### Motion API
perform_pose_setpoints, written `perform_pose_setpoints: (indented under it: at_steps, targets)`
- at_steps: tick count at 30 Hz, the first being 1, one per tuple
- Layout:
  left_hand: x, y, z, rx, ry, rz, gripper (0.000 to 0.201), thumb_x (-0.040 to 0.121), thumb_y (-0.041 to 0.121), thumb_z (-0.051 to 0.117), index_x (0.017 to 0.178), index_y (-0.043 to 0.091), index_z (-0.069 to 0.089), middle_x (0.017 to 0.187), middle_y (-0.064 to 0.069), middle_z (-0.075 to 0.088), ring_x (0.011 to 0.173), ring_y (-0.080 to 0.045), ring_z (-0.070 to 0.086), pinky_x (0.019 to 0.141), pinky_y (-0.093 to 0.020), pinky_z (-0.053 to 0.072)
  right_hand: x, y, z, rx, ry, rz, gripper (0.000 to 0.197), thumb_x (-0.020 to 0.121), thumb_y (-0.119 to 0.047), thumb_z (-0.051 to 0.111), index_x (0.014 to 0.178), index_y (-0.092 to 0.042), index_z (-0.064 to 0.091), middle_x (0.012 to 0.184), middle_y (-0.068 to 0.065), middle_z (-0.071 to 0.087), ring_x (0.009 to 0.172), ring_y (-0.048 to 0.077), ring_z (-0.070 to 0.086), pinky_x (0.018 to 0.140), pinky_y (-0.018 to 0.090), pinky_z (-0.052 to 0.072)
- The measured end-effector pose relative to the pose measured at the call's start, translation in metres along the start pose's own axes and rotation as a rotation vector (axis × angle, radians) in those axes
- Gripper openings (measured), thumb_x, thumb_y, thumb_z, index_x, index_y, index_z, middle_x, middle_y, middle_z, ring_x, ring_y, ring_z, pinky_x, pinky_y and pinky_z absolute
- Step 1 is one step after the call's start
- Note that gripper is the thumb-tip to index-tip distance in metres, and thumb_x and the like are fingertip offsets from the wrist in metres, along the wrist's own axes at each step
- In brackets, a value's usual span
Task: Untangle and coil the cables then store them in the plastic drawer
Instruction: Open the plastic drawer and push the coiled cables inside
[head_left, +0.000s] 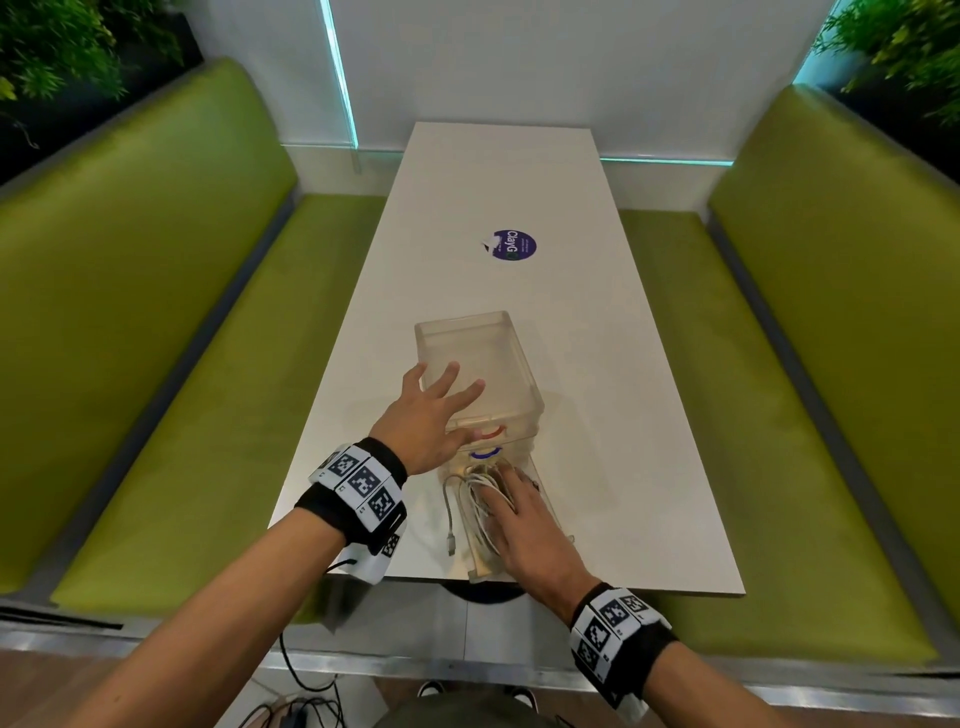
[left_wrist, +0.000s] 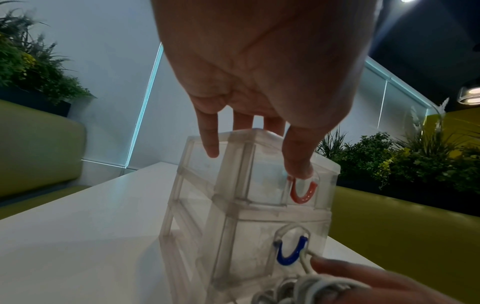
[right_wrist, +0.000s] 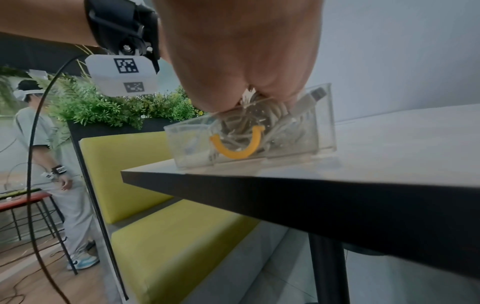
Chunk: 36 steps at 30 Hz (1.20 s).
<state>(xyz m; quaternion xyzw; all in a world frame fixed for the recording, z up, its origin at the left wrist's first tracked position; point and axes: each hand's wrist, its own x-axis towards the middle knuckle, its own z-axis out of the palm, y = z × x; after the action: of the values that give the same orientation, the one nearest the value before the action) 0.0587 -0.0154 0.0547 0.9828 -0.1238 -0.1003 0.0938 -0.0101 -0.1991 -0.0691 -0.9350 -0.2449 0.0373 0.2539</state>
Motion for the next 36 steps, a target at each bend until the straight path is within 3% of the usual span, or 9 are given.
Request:
perform_pose_setpoints:
  at_steps: [4, 8, 12, 15, 20, 25, 29, 32, 36]
  targets:
    - [0.000, 0.000, 0.000, 0.006, -0.004, 0.001, 0.065, 0.092, 0.057, 0.042, 0.149, 0.041, 0.016, 0.161, 0.003, 0.007, 0.145, -0.036, -0.004, 0.112, -0.047, 0.029, -0.003, -0.003, 0.002, 0.028, 0.012, 0.003, 0.050, 0.099, -0.020, 0.039, 0.145, -0.031, 0.023, 0.158, 0.009, 0.012, 0.145, 0.033, 0.013, 0.117, 0.047, 0.022]
    - [0.000, 0.000, 0.000, 0.007, 0.002, 0.002, 0.065, 0.092, 0.057, 0.043, 0.149, 0.040, 0.016, 0.161, 0.003, 0.007, 0.144, -0.036, -0.003, 0.111, -0.047, 0.031, -0.006, -0.006, 0.000, 0.071, 0.144, 0.006, 0.047, 0.096, -0.021, 0.043, 0.142, -0.019, 0.036, 0.153, 0.008, 0.011, 0.144, 0.025, 0.016, 0.118, 0.038, 0.024]
    - [0.000, 0.000, 0.000, 0.001, 0.002, -0.001, 0.065, 0.092, 0.057, 0.043, 0.149, 0.041, 0.017, 0.161, 0.004, 0.007, 0.144, -0.035, -0.003, 0.110, -0.048, 0.033, -0.004, 0.000, 0.009, -0.012, 0.155, -0.045, 0.044, 0.098, -0.023, 0.042, 0.141, -0.014, 0.040, 0.155, 0.012, 0.020, 0.146, 0.029, 0.017, 0.119, 0.041, 0.019]
    - [0.000, 0.001, -0.001, -0.004, -0.001, -0.003, 0.065, 0.092, 0.057, 0.044, 0.149, 0.041, 0.017, 0.161, 0.004, 0.007, 0.144, -0.035, -0.003, 0.110, -0.048, 0.033, -0.005, 0.000, 0.006, -0.064, 0.101, -0.092, 0.048, 0.098, -0.034, 0.034, 0.141, -0.013, 0.039, 0.152, 0.012, 0.032, 0.143, 0.029, 0.025, 0.121, 0.035, 0.007]
    - [0.001, -0.001, -0.003, -0.005, -0.023, 0.009, 0.066, 0.092, 0.057, 0.044, 0.149, 0.040, 0.017, 0.161, 0.002, 0.008, 0.144, -0.037, -0.002, 0.111, -0.048, 0.033, 0.002, 0.003, 0.007, -0.139, 0.043, -0.127, 0.063, 0.092, -0.054, 0.041, 0.134, -0.007, 0.048, 0.141, 0.017, 0.048, 0.134, 0.033, 0.040, 0.114, 0.044, 0.030]
    - [0.002, -0.001, -0.006, 0.012, -0.042, 0.029, 0.065, 0.093, 0.055, 0.044, 0.150, 0.038, 0.017, 0.161, 0.001, 0.010, 0.143, -0.039, -0.001, 0.112, -0.047, 0.032, 0.021, -0.001, -0.009, -0.116, 0.068, -0.160, 0.051, 0.090, -0.042, 0.044, 0.124, -0.008, 0.056, 0.122, 0.013, 0.061, 0.112, 0.032, 0.057, 0.099, 0.041, 0.047]
    - [0.001, 0.001, -0.004, -0.013, -0.025, 0.005, 0.064, 0.093, 0.053, 0.046, 0.149, 0.038, 0.019, 0.161, 0.002, 0.009, 0.144, -0.037, -0.002, 0.111, -0.047, 0.032, 0.015, 0.007, -0.010, 0.096, 0.042, -0.111, 0.041, 0.091, -0.036, 0.046, 0.127, -0.015, 0.044, 0.127, 0.007, 0.045, 0.111, 0.026, 0.050, 0.095, 0.038, 0.046]
    - [0.001, 0.001, -0.004, -0.003, -0.019, 0.001, 0.064, 0.093, 0.054, 0.046, 0.149, 0.039, 0.019, 0.161, 0.002, 0.009, 0.144, -0.037, -0.001, 0.110, -0.047, 0.033, 0.007, 0.011, -0.005, 0.160, 0.135, -0.107, 0.037, 0.089, -0.034, 0.048, 0.121, -0.020, 0.034, 0.129, 0.004, 0.032, 0.116, 0.027, 0.047, 0.099, 0.039, 0.045]
    - [0.001, 0.001, -0.003, -0.006, -0.014, 0.000, 0.065, 0.092, 0.054, 0.046, 0.149, 0.039, 0.019, 0.161, 0.002, 0.009, 0.144, -0.037, -0.001, 0.110, -0.047, 0.032, 0.007, 0.015, 0.002, 0.141, 0.276, -0.133, 0.034, 0.088, -0.031, 0.055, 0.115, -0.019, 0.037, 0.143, 0.007, 0.021, 0.127, 0.028, 0.036, 0.106, 0.037, 0.040]
